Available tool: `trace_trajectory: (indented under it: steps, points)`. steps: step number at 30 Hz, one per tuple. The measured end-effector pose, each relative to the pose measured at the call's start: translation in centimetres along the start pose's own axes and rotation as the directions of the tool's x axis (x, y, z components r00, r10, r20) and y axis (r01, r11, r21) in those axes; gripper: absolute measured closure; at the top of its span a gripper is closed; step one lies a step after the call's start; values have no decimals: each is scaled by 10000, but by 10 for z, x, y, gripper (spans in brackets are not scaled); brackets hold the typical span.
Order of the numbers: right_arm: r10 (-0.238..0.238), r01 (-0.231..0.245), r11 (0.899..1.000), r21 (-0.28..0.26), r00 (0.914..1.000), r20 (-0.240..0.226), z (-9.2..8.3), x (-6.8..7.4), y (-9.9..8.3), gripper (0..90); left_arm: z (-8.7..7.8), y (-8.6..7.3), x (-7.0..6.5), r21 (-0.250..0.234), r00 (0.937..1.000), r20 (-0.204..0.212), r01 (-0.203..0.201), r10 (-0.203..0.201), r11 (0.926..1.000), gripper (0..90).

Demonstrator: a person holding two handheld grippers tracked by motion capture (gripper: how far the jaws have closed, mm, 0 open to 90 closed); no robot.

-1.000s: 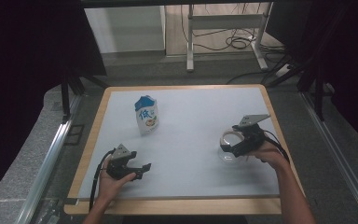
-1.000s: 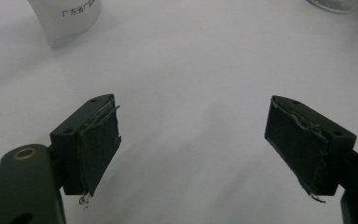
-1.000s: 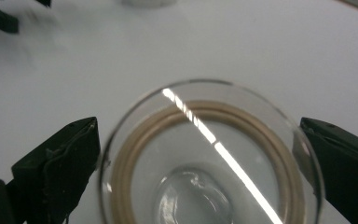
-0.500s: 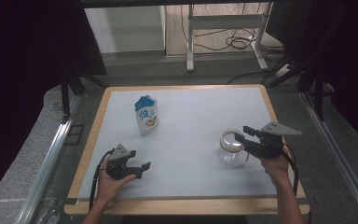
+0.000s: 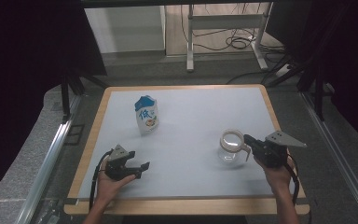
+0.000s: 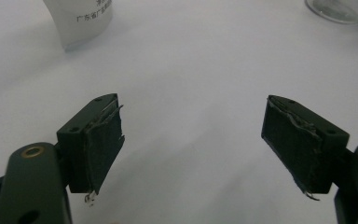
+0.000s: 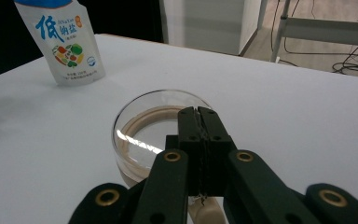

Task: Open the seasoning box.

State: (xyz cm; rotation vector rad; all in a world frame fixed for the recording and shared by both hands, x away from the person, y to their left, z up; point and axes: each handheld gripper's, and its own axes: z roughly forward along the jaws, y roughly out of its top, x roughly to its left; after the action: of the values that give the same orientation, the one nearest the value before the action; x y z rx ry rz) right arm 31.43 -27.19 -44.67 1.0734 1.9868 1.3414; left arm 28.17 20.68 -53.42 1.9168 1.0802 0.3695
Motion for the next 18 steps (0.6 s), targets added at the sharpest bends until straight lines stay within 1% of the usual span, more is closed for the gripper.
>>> trace_trajectory:
  steps: [3,4,5,7,8,10,12,13,18]
  points:
    - [-189,185,9997,160,9996,222,1,3,-1,899,1,-1,-1,57,10000,11,20,-20,10000,211]
    - [-189,185,9997,160,9996,222,1,3,-1,899,1,-1,-1,39,10000,16,30,-30,10000,211]
    - [-270,259,9993,276,9989,382,2,4,-1,900,0,0,-1,6,10000,34,42,-42,10000,221]
    - [-287,276,9992,287,9988,403,2,4,-2,900,-2,0,-1,-66,10000,77,55,-54,10000,225]
    - [-317,300,9990,340,9982,506,1,4,-2,900,-2,1,-1,-103,9999,101,41,-40,9999,231]
    - [-351,331,9988,364,9978,567,1,4,-3,900,-2,1,-1,-98,9999,120,53,-51,9999,232]
    - [-359,333,9985,427,9975,606,1,4,-4,900,-2,1,-1,-69,9999,99,54,-54,10000,231]
    - [-368,329,9980,549,9968,712,3,3,-6,900,-1,0,0,-63,9999,100,66,-65,10000,231]
    - [-337,288,9978,603,9960,827,0,2,-8,900,-2,0,1,-111,9999,72,115,-114,9999,230]
